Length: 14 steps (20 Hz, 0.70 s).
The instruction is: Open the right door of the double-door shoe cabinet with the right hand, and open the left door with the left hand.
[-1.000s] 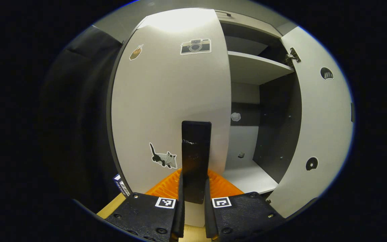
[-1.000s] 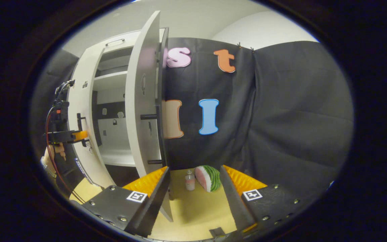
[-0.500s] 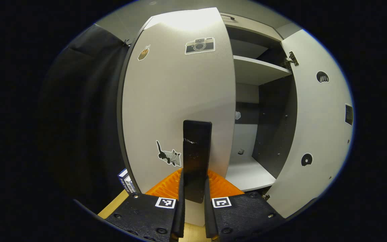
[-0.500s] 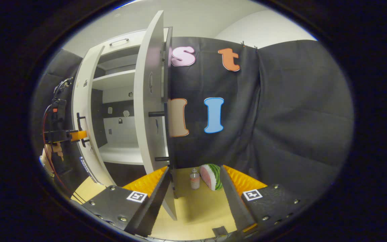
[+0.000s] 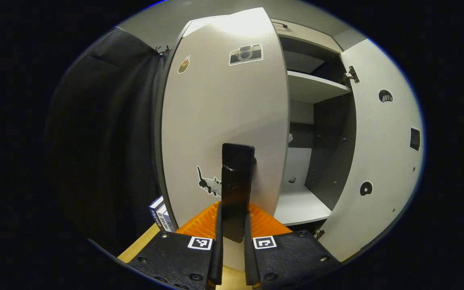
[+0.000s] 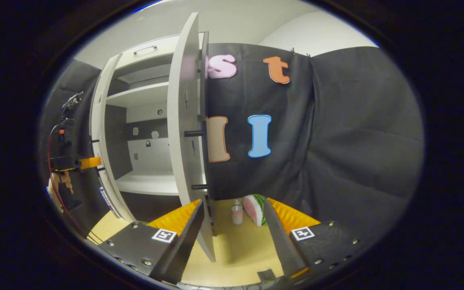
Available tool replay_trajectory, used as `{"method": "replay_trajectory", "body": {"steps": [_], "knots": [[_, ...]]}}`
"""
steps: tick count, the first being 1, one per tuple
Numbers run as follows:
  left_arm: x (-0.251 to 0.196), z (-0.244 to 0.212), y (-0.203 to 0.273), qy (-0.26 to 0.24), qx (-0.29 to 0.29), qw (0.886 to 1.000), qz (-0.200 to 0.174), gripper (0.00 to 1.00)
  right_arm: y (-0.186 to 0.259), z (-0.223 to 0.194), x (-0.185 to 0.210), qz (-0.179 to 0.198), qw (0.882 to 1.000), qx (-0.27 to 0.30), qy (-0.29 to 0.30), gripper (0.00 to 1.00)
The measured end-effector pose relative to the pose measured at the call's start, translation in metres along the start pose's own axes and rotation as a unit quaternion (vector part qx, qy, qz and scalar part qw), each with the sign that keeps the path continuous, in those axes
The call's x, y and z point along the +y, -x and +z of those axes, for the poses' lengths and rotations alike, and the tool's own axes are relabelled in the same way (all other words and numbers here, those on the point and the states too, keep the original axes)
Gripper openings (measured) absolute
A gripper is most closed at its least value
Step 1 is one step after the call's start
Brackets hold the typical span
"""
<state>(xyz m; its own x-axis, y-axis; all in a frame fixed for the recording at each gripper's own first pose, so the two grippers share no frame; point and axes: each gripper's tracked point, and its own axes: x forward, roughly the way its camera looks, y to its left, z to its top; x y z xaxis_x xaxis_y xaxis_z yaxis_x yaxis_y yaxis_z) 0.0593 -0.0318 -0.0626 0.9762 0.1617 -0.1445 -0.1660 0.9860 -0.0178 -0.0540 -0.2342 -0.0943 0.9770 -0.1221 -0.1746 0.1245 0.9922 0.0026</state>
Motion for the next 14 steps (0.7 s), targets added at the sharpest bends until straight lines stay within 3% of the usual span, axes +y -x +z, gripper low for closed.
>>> {"method": "replay_trajectory", "body": {"steps": [14], "knots": [[0.025,0.0,0.02,0.011,-0.004,0.999,0.042,0.16,-0.001,-0.002,0.012,0.022,1.0,0.005,-0.005,0.88]]}}
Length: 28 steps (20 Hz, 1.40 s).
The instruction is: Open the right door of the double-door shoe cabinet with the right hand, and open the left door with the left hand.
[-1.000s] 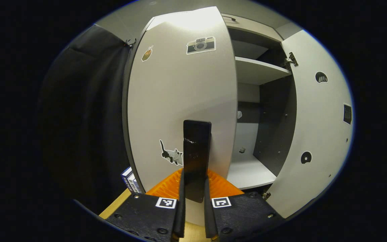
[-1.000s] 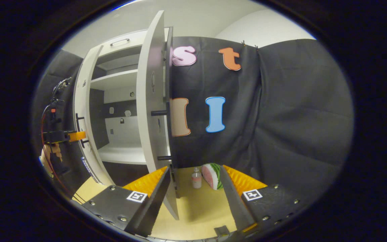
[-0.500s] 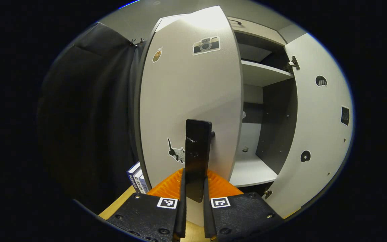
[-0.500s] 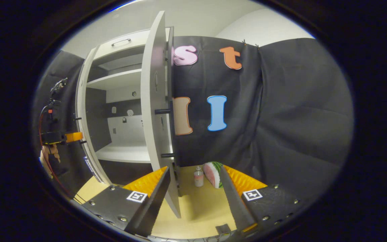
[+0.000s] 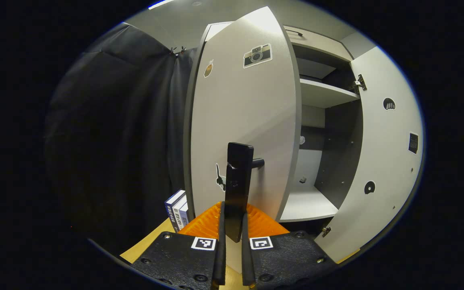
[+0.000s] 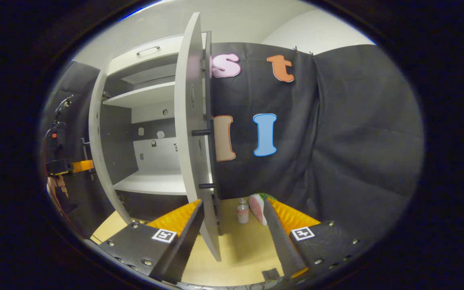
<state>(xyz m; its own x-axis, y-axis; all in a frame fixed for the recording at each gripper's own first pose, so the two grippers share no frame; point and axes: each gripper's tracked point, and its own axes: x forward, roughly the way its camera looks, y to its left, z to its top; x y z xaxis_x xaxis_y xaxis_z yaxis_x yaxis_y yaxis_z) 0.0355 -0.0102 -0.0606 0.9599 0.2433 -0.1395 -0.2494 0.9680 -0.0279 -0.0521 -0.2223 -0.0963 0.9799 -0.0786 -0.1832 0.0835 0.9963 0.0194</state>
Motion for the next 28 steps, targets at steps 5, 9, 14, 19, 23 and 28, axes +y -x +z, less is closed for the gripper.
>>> {"method": "replay_trajectory", "body": {"steps": [5,9,14,19,23,28], "knots": [[0.008,0.0,0.004,0.001,0.001,1.0,0.01,0.13,-0.001,-0.004,0.003,0.007,1.0,0.004,0.0,0.85],[0.016,0.0,0.008,-0.003,0.0,1.0,0.016,0.1,-0.005,-0.004,0.005,0.014,1.0,0.006,-0.001,0.85],[0.028,0.001,0.011,-0.01,-0.004,0.999,0.035,0.08,-0.013,-0.005,0.011,0.028,1.0,0.008,-0.007,0.85],[0.037,0.001,0.015,-0.003,-0.004,0.999,0.042,0.05,-0.021,-0.009,0.023,0.049,0.999,0.013,-0.014,0.92],[0.06,0.001,0.02,-0.021,-0.004,0.997,0.077,0.01,-0.024,-0.011,0.03,0.06,0.998,0.017,-0.014,0.91],[0.068,0.001,0.021,-0.015,-0.005,0.996,0.083,0.0,-0.027,-0.014,0.039,0.074,0.997,0.021,-0.021,0.92]]}}
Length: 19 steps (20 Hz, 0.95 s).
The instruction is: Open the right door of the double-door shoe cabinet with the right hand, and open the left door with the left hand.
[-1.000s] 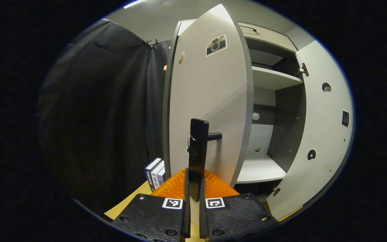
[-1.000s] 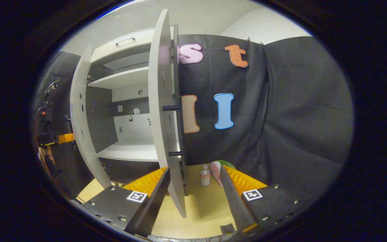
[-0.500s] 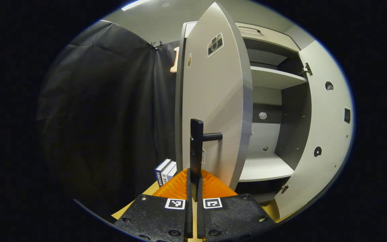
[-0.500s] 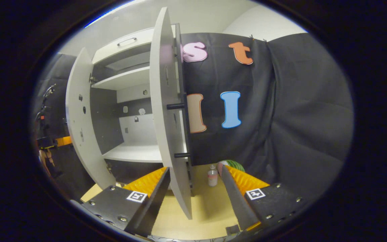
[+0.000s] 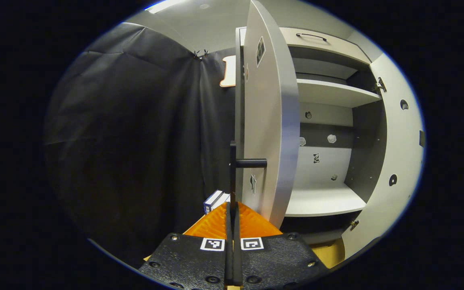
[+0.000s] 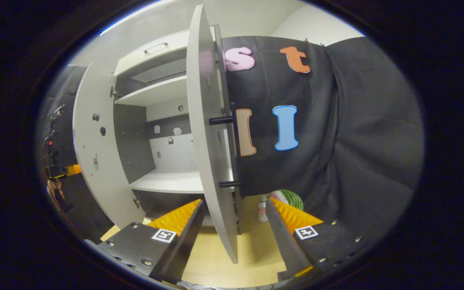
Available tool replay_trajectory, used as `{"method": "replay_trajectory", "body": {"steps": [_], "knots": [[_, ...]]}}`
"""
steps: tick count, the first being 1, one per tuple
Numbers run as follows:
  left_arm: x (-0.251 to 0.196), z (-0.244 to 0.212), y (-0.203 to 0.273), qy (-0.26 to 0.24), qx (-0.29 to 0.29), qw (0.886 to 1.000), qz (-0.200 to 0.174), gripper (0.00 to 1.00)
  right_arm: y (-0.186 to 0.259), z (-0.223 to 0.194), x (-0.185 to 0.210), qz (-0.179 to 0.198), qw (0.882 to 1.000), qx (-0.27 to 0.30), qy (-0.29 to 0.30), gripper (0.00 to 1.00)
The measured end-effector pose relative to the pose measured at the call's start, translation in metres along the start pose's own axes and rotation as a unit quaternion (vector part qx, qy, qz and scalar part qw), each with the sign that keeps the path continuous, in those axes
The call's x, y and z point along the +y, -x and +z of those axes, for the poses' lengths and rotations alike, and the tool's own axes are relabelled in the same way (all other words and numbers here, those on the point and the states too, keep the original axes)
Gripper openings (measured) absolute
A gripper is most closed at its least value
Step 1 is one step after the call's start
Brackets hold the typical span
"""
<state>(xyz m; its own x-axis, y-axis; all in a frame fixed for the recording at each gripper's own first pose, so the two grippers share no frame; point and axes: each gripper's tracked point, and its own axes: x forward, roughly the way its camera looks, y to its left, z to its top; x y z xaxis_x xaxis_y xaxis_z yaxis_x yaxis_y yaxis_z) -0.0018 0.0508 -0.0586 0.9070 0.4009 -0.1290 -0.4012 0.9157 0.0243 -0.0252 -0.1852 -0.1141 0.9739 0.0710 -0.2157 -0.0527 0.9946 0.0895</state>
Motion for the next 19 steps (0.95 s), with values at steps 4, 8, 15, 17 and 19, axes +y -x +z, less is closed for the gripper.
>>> {"method": "replay_trajectory", "body": {"steps": [4,8,15,17,19], "knots": [[0.0,0.0,0.0,-0.003,-0.002,1.0,-0.016,0.0,0.0,-0.001,0.006,0.007,1.0,0.002,-0.004,0.91],[0.003,0.002,-0.001,-0.01,-0.008,0.999,-0.031,0.0,0.002,-0.003,0.01,0.009,1.0,0.005,-0.007,0.91],[0.003,0.002,-0.001,-0.001,-0.01,0.998,-0.063,0.0,0.001,-0.003,0.02,0.017,1.0,0.004,-0.012,0.91],[0.003,0.002,-0.002,0.003,-0.011,0.997,-0.076,0.01,-0.001,-0.004,0.023,0.022,1.0,0.007,-0.012,0.91],[0.001,0.004,-0.002,0.005,-0.013,0.996,-0.088,0.0,-0.002,-0.004,0.024,0.024,1.0,0.008,-0.006,0.91]]}}
